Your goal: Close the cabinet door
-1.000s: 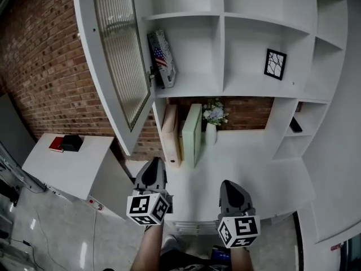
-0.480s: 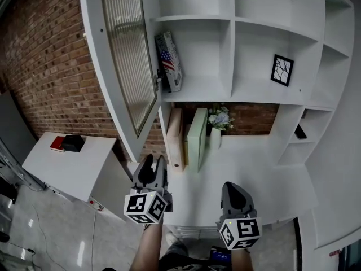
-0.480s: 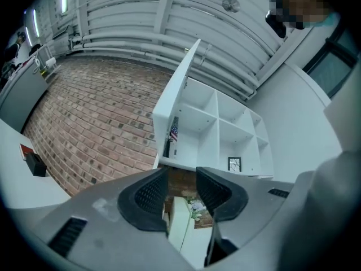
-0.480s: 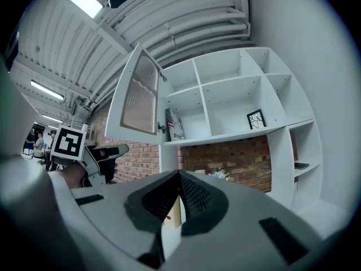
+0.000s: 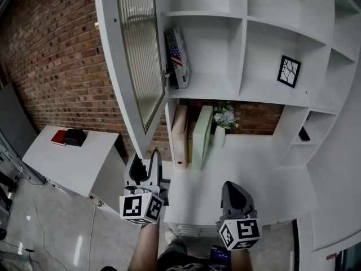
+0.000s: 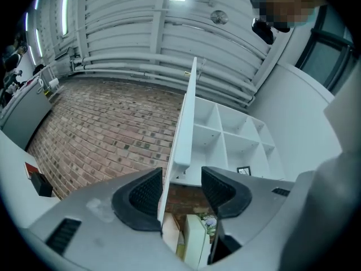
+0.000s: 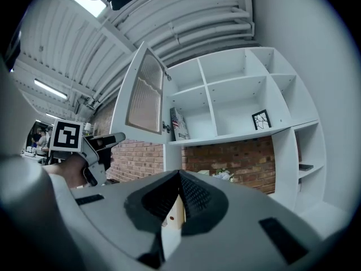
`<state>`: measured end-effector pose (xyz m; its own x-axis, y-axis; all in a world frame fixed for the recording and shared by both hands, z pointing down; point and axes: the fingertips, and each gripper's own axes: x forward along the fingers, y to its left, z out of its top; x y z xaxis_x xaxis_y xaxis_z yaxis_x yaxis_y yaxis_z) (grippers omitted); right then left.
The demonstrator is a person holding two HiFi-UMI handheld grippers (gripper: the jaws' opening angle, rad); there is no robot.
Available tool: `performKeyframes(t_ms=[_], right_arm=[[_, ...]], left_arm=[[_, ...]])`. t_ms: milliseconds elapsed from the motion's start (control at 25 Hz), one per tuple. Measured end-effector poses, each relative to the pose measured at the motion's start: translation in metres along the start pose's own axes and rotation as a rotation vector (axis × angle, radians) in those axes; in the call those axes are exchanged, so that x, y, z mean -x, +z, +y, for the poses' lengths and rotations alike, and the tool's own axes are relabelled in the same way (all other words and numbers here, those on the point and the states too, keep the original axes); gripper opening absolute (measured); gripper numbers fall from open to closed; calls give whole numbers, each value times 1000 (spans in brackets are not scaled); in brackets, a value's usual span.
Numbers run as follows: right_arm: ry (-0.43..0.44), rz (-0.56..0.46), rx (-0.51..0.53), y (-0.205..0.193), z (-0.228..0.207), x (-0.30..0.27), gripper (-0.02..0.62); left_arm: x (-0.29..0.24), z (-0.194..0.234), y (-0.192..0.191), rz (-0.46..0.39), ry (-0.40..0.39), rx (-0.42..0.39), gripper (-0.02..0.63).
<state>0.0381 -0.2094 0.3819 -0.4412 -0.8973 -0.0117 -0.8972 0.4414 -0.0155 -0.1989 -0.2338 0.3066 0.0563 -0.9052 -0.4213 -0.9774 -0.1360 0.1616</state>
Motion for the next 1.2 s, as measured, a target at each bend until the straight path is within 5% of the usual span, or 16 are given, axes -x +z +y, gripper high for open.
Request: performKeyframes(t_ms=[360, 640, 1200], right_arm=[[15, 6, -15, -4, 0, -3, 2], [26, -24, -18, 3, 3, -2, 2], [40, -23, -4, 3, 13, -2, 2]], left_arm=[[1, -4, 21, -76, -3, -48, 189], [1, -1, 27, -74, 0, -71, 81], [1, -10, 25, -46, -56, -35, 88]])
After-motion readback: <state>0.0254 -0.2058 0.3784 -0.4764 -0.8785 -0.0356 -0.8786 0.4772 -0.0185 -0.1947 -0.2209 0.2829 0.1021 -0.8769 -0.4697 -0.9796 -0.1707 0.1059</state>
